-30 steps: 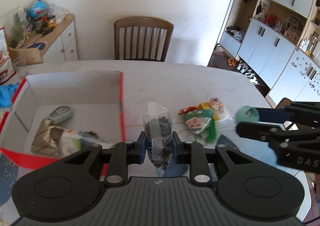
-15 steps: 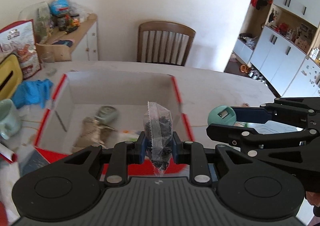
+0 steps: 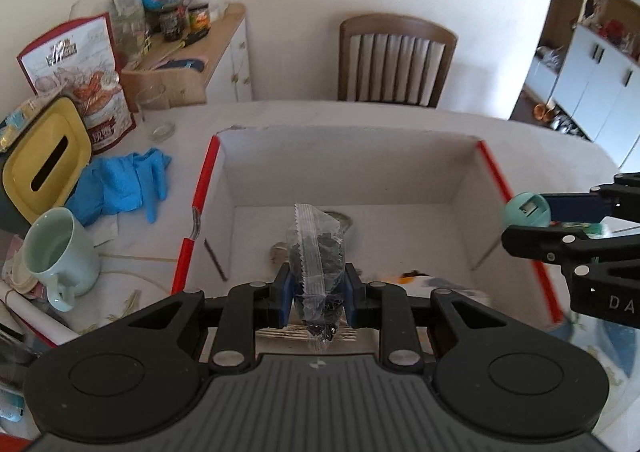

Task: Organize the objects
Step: 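Carry the dark-item bag and teal case over the box with both grippers, then open the left gripper to drop the dark-item bag while the right gripper releases the teal case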

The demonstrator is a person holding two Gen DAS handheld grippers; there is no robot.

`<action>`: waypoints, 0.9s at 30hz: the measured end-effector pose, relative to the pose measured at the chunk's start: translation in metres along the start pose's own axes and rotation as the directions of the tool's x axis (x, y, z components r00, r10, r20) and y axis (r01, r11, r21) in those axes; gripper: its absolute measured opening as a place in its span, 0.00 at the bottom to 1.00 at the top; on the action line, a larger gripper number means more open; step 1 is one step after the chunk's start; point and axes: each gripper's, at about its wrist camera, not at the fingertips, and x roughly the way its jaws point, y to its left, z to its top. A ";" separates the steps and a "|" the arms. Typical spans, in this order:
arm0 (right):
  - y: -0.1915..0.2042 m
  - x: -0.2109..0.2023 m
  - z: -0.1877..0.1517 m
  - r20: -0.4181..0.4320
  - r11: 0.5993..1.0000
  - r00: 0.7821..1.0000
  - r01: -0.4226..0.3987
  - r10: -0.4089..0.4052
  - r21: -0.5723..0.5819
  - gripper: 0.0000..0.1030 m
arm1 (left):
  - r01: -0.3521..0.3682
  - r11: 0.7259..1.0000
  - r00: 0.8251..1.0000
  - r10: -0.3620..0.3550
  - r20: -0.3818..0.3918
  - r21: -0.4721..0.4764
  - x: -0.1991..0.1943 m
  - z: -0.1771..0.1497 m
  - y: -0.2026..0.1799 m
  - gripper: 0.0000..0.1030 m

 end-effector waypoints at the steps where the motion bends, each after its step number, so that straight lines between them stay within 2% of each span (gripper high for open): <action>1: 0.000 0.006 0.001 -0.004 1.000 1.000 0.006 -0.006 -0.002 0.36 | -0.002 1.000 1.000 0.002 -0.014 0.000 0.006 0.001 0.002 0.24; 4: 0.002 0.025 0.005 -0.025 1.000 0.999 0.022 -0.022 -0.004 0.36 | -0.018 1.000 0.999 0.018 -0.047 0.001 0.021 0.005 0.004 0.24; 10: 0.002 0.061 0.008 -0.070 0.999 0.996 0.047 -0.047 0.001 0.36 | -0.042 0.997 0.994 0.048 -0.097 0.064 0.047 0.013 -0.001 0.24; 15: 0.005 0.083 0.012 -0.105 0.998 0.992 0.066 -0.067 -0.008 0.36 | -0.050 0.997 0.987 0.059 -0.147 0.063 0.066 0.016 0.001 0.24; 27: 0.021 0.113 0.004 -0.230 0.998 0.972 0.036 -0.046 -0.048 0.36 | -0.042 0.996 0.978 0.057 -0.198 0.077 0.085 0.017 0.003 0.24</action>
